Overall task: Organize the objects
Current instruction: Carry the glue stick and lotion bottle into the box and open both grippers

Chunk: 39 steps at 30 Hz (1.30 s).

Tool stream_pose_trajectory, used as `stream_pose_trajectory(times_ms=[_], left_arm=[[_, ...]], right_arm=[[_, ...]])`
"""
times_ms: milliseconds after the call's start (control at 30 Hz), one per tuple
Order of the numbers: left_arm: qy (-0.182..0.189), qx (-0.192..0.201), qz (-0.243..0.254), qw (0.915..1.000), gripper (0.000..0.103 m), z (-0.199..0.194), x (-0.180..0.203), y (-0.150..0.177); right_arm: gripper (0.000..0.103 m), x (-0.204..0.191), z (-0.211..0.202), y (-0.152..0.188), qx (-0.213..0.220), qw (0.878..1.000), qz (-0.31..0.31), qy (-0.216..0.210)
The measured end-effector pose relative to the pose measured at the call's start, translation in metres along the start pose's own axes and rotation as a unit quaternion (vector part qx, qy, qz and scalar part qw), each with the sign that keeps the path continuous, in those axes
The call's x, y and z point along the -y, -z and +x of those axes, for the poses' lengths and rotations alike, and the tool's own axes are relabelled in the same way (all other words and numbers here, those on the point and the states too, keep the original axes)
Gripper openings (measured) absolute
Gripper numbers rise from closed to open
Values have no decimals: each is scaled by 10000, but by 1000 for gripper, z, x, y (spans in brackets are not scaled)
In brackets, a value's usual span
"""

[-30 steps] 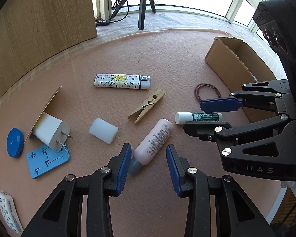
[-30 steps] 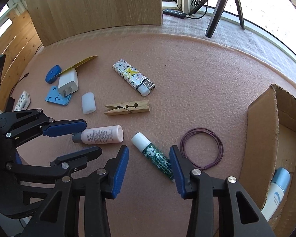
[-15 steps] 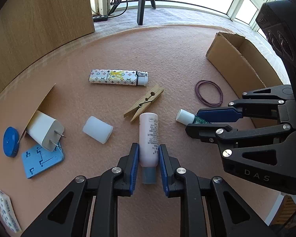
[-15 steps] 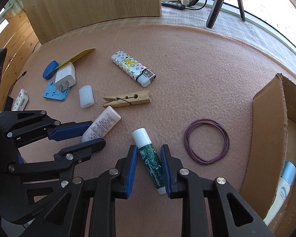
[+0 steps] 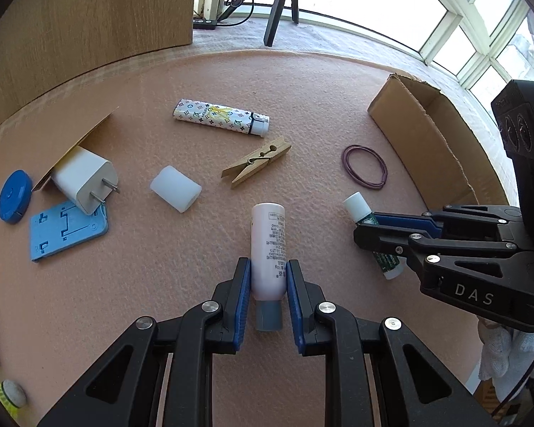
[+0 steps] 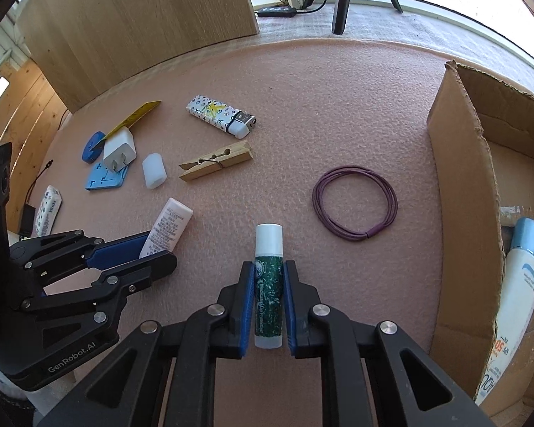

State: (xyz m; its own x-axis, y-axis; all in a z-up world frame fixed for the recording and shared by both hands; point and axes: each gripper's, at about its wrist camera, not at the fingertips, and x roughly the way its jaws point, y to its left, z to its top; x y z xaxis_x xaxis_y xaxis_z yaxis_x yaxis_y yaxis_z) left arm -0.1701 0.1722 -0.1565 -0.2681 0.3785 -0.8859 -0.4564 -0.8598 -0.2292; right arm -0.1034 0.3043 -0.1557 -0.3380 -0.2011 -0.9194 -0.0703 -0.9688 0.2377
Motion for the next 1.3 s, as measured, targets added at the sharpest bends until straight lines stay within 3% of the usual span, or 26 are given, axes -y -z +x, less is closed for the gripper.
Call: stream_pose_trajectory(times_ms=[333,600,900,1300], left_arm=[[106,343,-70,9993,21,-34,14,0],[249,563,336,9975,21,-46,58,-28],[454,615,935,9927,21,-29,137,-67],[503,324,1162,9914,21,27,204,-106]], right_arm=[[14,17,-54,26,530,9977,339,-256],[14,49,-112,43,1045,9926,611,-114],[14,108,-144,61,1315,9850,1040,408],[14,160,-130,62,1212,9813,1300,735]])
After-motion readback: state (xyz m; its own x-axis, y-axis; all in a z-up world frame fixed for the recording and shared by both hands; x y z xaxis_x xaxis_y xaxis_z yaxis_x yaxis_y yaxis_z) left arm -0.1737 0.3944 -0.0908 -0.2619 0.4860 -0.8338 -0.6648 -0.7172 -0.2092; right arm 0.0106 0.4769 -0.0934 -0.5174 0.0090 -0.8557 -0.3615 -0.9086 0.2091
